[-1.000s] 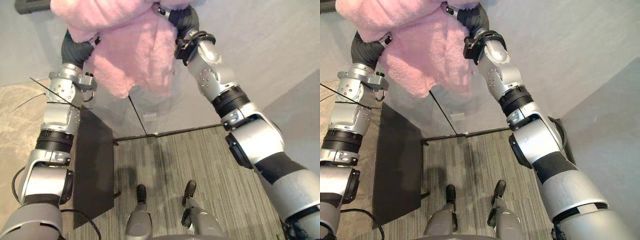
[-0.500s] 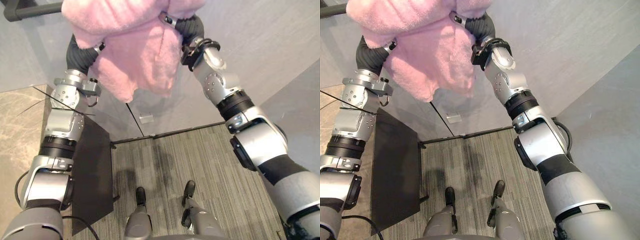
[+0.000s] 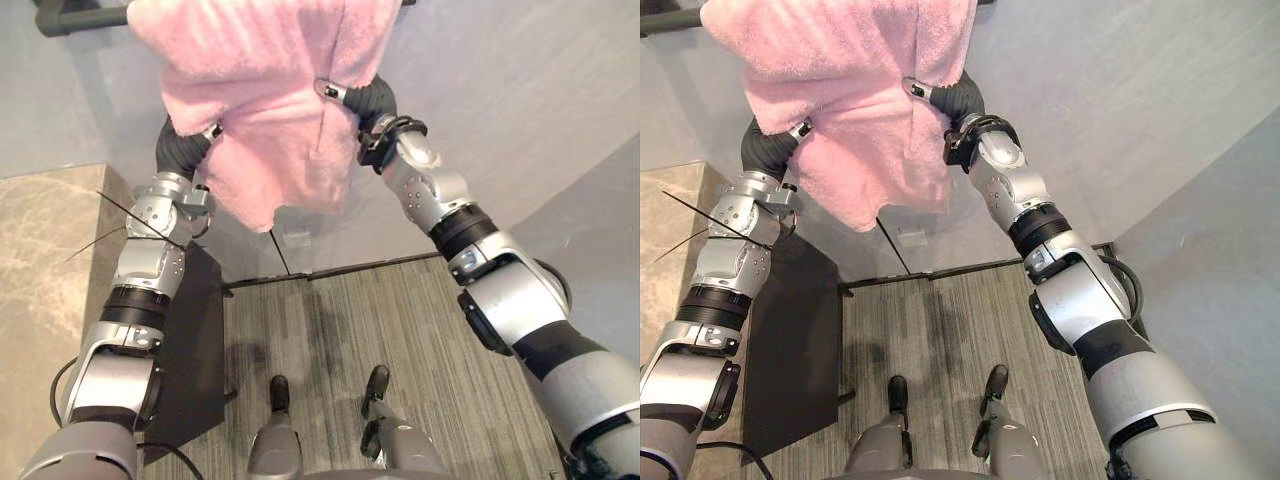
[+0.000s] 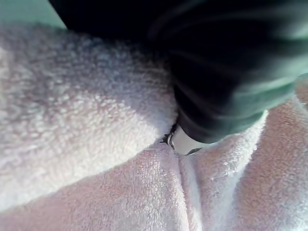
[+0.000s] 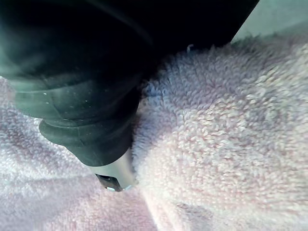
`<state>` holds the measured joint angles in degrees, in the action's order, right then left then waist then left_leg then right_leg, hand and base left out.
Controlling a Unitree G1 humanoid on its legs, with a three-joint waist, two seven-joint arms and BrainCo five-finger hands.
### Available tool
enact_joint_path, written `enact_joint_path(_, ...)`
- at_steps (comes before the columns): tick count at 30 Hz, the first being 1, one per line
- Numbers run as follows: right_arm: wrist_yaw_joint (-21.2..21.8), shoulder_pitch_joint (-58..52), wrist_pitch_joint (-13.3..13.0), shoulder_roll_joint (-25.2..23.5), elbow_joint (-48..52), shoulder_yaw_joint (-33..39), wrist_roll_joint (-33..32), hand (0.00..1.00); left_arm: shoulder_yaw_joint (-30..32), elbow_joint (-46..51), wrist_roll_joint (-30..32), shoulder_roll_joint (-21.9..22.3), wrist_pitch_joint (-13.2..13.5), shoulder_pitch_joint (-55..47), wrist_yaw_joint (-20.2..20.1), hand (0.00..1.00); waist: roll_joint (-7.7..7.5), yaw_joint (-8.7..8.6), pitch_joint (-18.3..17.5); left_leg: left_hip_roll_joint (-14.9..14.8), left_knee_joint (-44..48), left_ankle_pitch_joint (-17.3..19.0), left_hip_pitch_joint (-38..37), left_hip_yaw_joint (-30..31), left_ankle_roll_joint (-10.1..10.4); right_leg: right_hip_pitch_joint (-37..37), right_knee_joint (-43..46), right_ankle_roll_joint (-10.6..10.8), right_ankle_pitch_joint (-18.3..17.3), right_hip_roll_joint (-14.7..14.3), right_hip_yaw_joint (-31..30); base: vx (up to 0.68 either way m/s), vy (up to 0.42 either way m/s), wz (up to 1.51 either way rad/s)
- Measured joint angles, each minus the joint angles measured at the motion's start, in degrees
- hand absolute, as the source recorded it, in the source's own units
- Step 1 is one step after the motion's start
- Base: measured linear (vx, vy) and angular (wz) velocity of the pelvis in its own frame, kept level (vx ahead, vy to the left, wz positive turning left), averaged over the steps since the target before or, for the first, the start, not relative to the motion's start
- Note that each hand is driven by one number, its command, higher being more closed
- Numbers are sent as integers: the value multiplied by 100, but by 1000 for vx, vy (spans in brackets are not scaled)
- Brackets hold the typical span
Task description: Organize washtable
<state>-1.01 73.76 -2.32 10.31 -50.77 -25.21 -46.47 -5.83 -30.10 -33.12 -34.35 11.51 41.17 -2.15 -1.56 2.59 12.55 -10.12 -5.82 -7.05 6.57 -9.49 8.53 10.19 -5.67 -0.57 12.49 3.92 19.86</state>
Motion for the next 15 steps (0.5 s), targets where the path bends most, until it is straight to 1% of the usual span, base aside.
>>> enact_joint_path(3,-3,-16,-3,-73,0,-9,43,100,79,-47,0,0,0,0,3,100,-39,13,-25,0,0,0,4,6,0,0,0,1,-2,0,3,-3,47,1)
enact_joint_path(5,-5,-16,-14,-140,2,-11,56,100,188,-51,-1,0,1,3,4,100,-40,17,-28,0,0,0,5,6,0,1,0,1,-5,-2,3,2,48,0)
enact_joint_path(10,-38,-16,-98,-256,2,-12,93,100,191,-165,-2,0,2,14,85,100,-41,24,-31,-1,0,0,14,11,1,8,0,2,-13,-4,8,3,42,0)
enact_joint_path(15,-34,-16,-105,-303,-18,-14,98,100,209,-209,1,0,0,14,102,100,-42,27,-32,0,1,-1,34,43,0,8,0,1,-17,-3,35,4,47,3)
